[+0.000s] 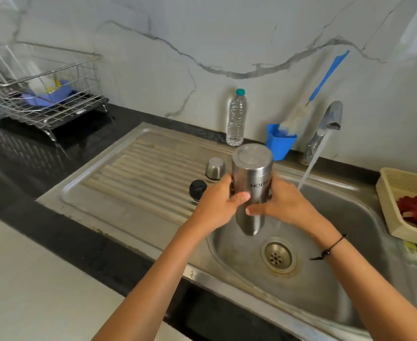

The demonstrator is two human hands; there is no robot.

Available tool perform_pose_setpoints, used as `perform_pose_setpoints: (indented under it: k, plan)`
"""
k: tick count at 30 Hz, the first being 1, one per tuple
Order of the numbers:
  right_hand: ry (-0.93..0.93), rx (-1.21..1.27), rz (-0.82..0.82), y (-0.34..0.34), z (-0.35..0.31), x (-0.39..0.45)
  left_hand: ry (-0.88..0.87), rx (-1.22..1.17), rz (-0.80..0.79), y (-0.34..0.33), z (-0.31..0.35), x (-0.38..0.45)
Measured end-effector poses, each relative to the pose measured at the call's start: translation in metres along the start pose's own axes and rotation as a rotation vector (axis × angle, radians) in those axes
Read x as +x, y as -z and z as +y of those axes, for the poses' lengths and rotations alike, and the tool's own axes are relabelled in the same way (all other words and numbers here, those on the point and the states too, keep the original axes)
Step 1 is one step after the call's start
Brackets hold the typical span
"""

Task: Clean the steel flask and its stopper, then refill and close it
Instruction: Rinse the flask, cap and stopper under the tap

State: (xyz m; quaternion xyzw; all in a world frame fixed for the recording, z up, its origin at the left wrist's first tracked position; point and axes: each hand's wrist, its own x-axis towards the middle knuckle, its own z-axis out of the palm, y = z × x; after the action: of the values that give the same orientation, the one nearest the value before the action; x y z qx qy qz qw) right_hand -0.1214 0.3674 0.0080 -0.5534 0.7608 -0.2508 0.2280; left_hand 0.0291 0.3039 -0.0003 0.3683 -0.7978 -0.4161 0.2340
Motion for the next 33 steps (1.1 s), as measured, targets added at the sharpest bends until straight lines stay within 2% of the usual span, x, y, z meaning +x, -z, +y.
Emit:
perform_pose_setpoints:
  k: [3,8,13,22,33]
  plan:
    - [0.009,-0.118,-0.125,-0.013,-0.017,0.005,0.075,-0.016,0.016,0.014,-0.015,-0.015]
    - [0.216,-0.141,-0.126,-0.022,-0.072,0.023,0.073,0.012,0.21,0.062,-0.022,-0.036]
    - [0.38,0.02,-0.195,-0.062,-0.116,0.051,0.12,0.094,0.365,0.111,-0.041,-0.054]
    - [0.413,0.103,-0.285,-0.12,-0.144,0.071,0.217,0.131,0.435,0.138,-0.076,-0.075]
    - [0.421,0.1,-0.315,-0.129,-0.14,0.071,0.212,0.136,0.445,0.137,-0.085,-0.08]
